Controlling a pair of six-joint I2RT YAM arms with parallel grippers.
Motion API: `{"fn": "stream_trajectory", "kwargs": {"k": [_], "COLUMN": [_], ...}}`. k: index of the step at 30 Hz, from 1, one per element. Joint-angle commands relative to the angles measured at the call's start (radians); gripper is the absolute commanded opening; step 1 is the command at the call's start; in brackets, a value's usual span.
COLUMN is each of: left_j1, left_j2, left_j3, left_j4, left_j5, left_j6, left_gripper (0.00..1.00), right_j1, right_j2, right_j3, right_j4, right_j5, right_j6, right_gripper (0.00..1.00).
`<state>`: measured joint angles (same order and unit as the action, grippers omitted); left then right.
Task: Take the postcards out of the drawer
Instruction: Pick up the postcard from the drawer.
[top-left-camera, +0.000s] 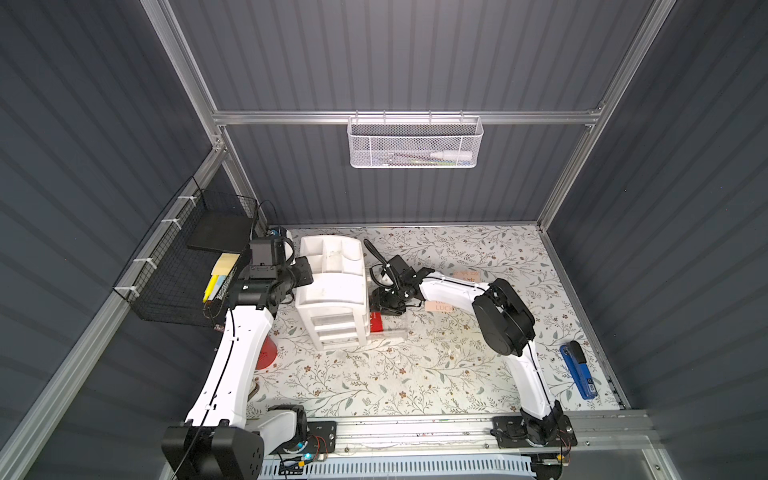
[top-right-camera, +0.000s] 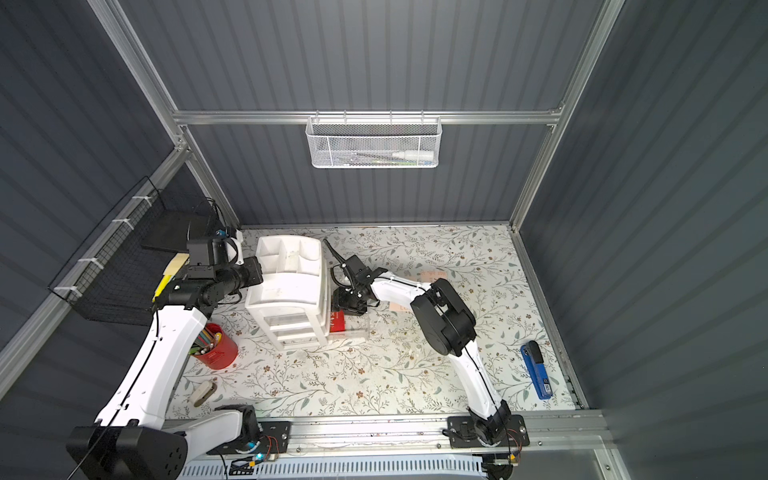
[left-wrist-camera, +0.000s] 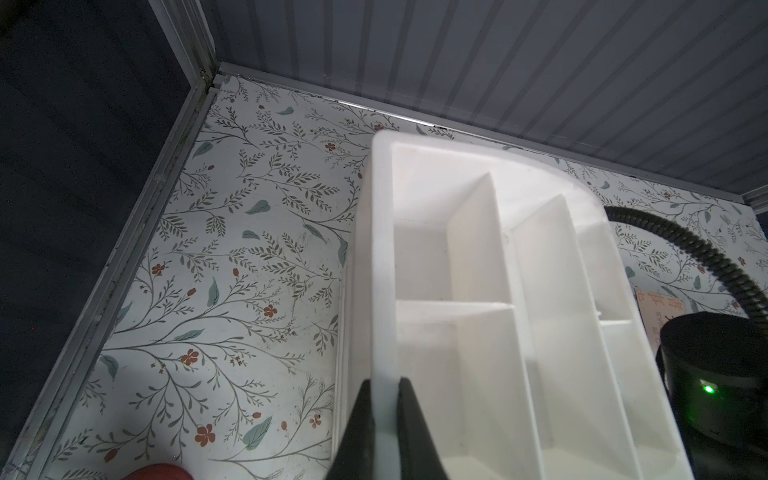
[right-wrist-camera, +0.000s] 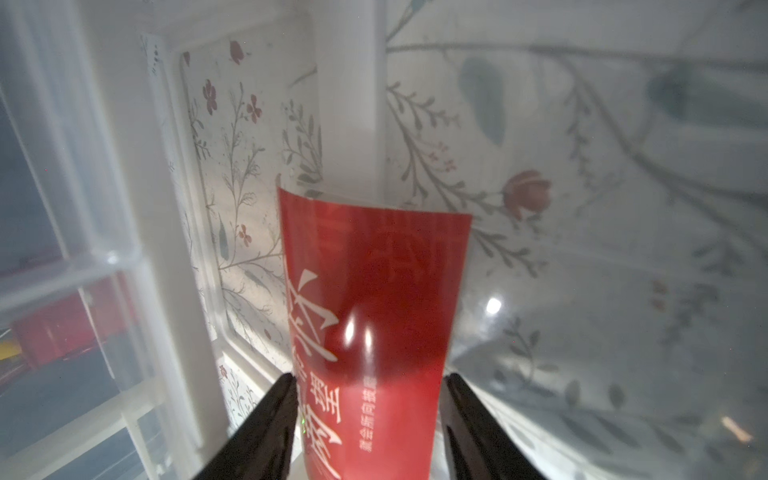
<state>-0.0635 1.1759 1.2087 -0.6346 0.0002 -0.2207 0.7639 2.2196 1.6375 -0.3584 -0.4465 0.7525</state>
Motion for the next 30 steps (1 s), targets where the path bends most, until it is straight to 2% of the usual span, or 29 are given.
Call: {"fn": "stream_trajectory", "kwargs": {"k": [1, 20, 27, 30], "left_j1": [0.005, 0.005, 0.005, 0.005], "left_j2": [0.019, 0.019, 0.018, 0.017], "left_j3": [-0.024, -0.024, -0.024, -0.025], "left_j4": [-0.060, -0.059, -0.059, -0.059], "left_j5": [-0.002, 0.000, -0.002, -0.001], "left_j6": [0.039, 0.042, 0.042, 0.043], "left_gripper": [0.00, 0.00, 0.00, 0.00], "right_j1": [0.006, -0.010, -0.010, -0.011], "right_j2": [-0.037, -0.116, -0.127, -0.133], "right_j3": [-0.031, -0.110, -0.124, -0.130], "right_j4": [0.042, 0.161, 0.184, 0.191], "right_j5": [-0.032, -0.068, -0.080, -0.079], "right_j6": [0.020, 0.065, 0.071, 0.071], "right_gripper": [0.58, 0.55, 0.49, 0.41]}}
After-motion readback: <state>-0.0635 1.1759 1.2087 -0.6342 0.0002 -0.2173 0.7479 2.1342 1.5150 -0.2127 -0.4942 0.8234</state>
